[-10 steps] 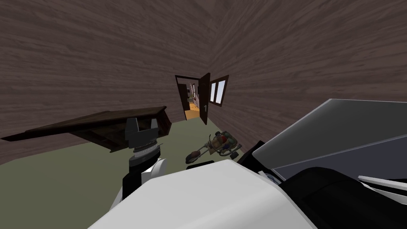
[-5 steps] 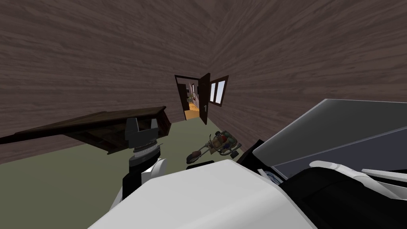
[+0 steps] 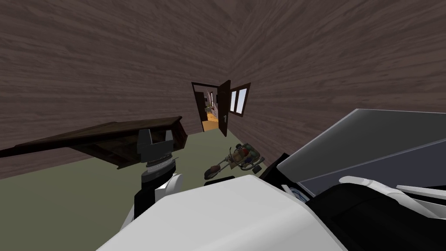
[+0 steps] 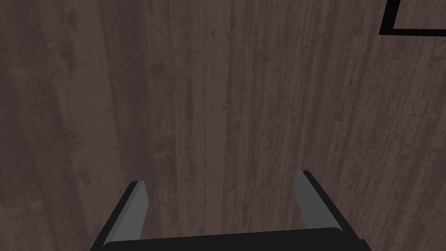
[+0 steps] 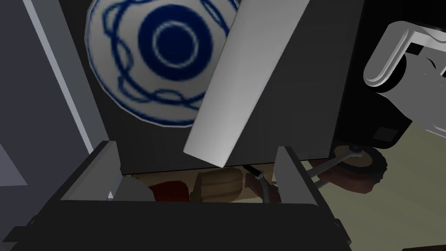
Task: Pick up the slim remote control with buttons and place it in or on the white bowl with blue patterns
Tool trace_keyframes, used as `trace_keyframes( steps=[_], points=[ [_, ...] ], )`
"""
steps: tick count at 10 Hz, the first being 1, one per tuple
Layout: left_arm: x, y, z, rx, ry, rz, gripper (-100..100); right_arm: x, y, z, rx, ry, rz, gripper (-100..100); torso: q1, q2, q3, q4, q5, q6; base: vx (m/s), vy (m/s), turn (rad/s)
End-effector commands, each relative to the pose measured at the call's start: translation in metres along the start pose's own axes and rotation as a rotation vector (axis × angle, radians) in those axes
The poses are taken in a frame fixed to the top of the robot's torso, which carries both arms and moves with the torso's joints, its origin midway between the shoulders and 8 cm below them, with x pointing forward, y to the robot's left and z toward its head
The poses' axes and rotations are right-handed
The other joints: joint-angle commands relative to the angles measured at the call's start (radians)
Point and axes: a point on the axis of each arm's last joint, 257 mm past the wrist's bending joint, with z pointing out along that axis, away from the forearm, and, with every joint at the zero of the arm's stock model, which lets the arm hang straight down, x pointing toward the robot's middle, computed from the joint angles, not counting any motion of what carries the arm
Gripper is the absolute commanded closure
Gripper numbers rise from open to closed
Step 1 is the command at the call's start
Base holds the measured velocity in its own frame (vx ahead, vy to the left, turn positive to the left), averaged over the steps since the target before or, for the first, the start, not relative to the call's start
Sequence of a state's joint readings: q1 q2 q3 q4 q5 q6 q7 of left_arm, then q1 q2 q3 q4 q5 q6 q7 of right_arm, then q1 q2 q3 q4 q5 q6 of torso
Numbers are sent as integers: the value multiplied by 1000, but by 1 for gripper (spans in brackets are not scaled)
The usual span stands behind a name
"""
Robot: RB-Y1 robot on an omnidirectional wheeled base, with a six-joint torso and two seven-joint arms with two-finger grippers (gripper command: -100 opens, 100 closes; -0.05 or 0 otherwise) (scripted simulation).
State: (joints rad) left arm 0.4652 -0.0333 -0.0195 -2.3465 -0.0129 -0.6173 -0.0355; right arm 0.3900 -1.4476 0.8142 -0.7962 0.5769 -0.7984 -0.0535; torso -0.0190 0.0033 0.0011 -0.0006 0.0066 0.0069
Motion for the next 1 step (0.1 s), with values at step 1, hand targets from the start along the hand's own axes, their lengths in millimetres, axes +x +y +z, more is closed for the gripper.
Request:
trace_keyframes(
  steps=[1],
  points=[
    [0,0,0,0,0,0,0,0,0,0,0,0,0,0,0,0,0,0,0,0,0,0,0]
  ],
)
